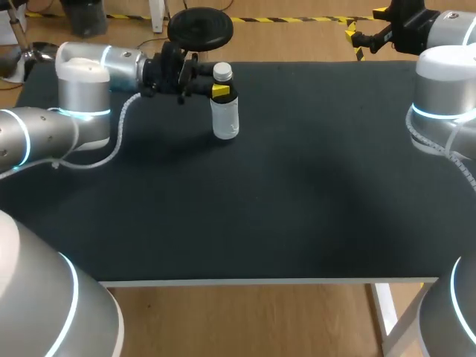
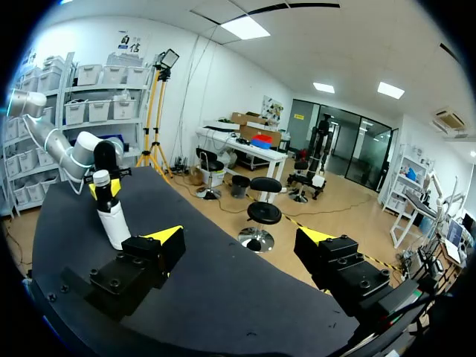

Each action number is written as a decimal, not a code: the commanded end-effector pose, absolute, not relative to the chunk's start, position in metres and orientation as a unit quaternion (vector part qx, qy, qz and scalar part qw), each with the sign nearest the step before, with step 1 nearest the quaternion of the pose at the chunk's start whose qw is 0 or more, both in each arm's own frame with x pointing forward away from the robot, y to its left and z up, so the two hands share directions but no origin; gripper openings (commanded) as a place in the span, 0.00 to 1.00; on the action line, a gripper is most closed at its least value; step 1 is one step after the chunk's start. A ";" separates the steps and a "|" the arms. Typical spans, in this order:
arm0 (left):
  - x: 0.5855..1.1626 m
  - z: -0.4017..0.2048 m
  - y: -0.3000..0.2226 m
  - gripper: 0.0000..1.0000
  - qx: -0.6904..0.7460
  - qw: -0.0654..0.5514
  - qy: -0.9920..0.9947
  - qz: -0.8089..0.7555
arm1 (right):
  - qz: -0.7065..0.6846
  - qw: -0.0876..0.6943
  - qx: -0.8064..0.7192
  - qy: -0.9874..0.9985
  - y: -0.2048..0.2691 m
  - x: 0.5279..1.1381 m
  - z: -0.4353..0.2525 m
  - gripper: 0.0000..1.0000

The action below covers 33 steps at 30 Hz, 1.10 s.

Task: Unscrew the bottle cap

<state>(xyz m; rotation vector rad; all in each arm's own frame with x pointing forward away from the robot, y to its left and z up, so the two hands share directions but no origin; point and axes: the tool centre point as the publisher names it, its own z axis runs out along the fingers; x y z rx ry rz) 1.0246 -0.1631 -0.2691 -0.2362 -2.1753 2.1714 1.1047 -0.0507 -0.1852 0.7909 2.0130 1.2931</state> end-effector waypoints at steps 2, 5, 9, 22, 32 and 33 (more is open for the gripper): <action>1.022 -0.269 -0.160 0.00 -0.042 0.004 -0.709 0.704 | 0.488 0.306 0.299 0.761 -0.051 1.105 -0.185 1.00; 1.025 -0.271 -0.160 0.00 -0.038 0.006 -0.711 0.702 | 0.488 0.306 0.299 0.761 -0.051 1.105 -0.185 1.00; 1.027 -0.274 -0.162 0.00 -0.033 0.009 -0.713 0.700 | 0.488 0.306 0.299 0.761 -0.051 1.105 -0.185 1.00; 1.030 -0.281 -0.161 0.00 -0.024 0.014 -0.709 0.705 | 0.488 0.306 0.299 0.761 -0.051 1.105 -0.185 1.00; 1.030 -0.283 -0.161 0.00 -0.019 0.016 -0.708 0.706 | 0.488 0.306 0.299 0.761 -0.051 1.105 -0.185 1.00; 1.030 -0.283 -0.161 0.00 -0.019 0.016 -0.708 0.705 | 0.488 0.306 0.299 0.761 -0.051 1.105 -0.185 1.00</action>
